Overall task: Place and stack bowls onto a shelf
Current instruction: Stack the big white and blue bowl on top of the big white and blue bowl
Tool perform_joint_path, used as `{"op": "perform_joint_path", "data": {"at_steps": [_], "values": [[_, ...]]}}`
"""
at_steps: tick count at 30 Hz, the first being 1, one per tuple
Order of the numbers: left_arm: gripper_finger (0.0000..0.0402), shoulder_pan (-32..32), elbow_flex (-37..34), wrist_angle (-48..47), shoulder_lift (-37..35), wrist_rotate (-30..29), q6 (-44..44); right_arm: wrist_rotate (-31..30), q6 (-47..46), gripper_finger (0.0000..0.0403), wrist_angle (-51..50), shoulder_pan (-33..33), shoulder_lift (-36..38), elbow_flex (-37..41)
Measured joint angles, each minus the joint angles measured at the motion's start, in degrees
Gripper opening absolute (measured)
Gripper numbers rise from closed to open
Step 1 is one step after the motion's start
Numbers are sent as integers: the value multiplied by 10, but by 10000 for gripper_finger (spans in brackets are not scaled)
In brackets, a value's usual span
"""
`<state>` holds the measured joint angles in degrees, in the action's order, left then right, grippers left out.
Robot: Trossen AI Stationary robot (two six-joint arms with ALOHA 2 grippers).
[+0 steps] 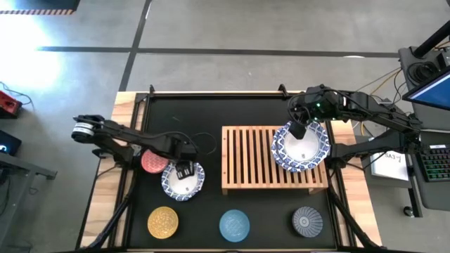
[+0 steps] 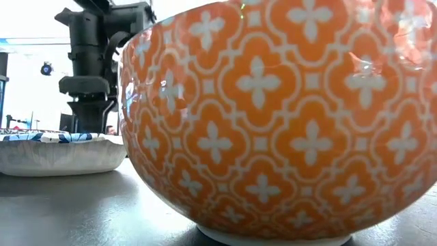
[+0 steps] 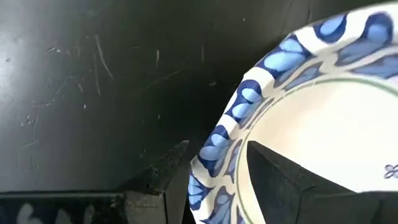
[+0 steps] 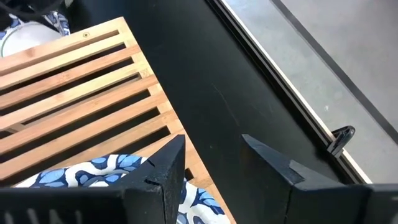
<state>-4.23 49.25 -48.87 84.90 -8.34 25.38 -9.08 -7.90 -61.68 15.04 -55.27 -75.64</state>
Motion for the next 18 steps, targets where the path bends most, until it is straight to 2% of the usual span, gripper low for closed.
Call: {"op": "perform_joint_path", "data": {"at_steps": [10,14,18], "values": [[135,0,-20,48,20,36,-28,0,0,139,3,0,0,0],[100,0,-33,85,19,77,-24,0,-1,135,4,0,0,0],[41,2,-36,102,18,109,-14,0,-1,132,5,0,0,0]]}}
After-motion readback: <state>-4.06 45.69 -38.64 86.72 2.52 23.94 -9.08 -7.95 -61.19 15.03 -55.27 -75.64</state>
